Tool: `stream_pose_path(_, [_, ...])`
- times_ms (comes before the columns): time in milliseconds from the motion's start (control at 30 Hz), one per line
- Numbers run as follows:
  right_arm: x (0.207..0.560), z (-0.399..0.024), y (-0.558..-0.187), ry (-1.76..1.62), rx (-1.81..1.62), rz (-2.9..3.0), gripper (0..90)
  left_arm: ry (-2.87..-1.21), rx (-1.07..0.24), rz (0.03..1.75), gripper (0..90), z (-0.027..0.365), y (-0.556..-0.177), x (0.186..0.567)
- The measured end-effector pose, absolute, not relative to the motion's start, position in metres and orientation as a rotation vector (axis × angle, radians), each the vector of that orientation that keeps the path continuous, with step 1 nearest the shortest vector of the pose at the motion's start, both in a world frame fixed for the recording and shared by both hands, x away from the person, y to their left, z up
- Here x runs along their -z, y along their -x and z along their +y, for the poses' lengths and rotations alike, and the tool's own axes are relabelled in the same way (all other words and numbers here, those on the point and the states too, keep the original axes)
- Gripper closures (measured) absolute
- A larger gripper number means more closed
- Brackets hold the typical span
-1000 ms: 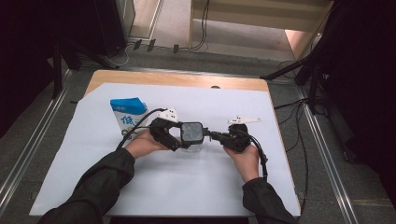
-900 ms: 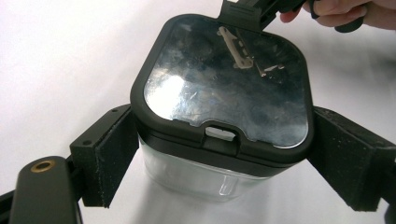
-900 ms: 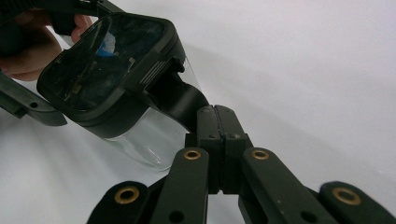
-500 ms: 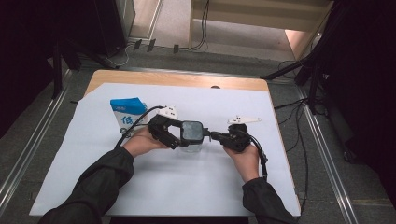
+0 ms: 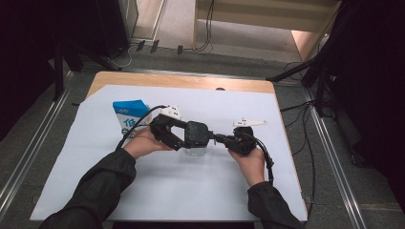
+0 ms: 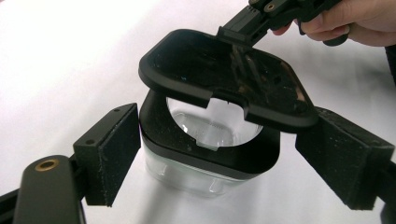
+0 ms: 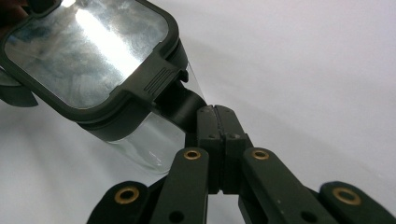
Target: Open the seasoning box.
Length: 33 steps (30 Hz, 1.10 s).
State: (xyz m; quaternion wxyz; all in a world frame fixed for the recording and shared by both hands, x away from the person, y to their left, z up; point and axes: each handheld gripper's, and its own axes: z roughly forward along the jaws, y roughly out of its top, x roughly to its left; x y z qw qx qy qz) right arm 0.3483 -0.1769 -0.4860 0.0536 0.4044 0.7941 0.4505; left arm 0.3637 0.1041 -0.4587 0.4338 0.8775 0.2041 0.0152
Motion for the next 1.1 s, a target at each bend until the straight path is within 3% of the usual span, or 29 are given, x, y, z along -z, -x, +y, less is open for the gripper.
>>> stream_pose_path(400, [0.486, -0.177, -0.348, -1.229, -1.371, 2.419, 90.0, -2.193, -0.023, 0.507, 23.1, 0.105, -0.361, 0.447])
stream_pose_path(567, [0.486, -0.177, -0.348, -1.229, -1.375, 2.418, 90.0, -2.189, -0.002, 0.460, 35.6, 0.104, -0.359, 0.445])
stream_pose_path(800, [0.486, -0.178, -0.348, -1.236, -1.381, 2.415, 90.0, -2.189, -0.028, 0.397, 65.1, 0.104, -0.356, 0.438])
stream_pose_path(1100, [0.487, -0.176, -0.348, -1.221, -1.372, 2.429, 90.0, -2.196, -0.022, 0.371, 83.1, 0.099, -0.355, 0.436])
